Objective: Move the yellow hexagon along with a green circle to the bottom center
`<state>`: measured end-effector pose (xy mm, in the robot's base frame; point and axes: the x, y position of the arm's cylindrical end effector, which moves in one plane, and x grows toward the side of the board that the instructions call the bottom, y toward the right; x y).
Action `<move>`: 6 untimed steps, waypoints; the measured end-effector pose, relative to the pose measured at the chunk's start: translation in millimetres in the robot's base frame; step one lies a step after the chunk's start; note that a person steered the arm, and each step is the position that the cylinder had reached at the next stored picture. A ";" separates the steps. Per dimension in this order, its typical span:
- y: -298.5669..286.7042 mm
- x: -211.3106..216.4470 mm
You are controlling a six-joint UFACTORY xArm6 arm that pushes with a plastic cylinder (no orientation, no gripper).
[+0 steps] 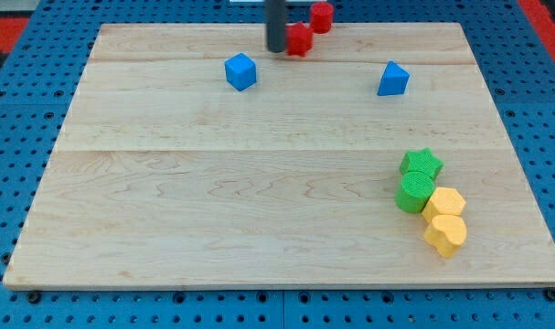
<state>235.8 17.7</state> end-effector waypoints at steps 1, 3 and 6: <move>13.5 17.0; 54.8 36.8; 256.2 191.6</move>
<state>427.3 273.8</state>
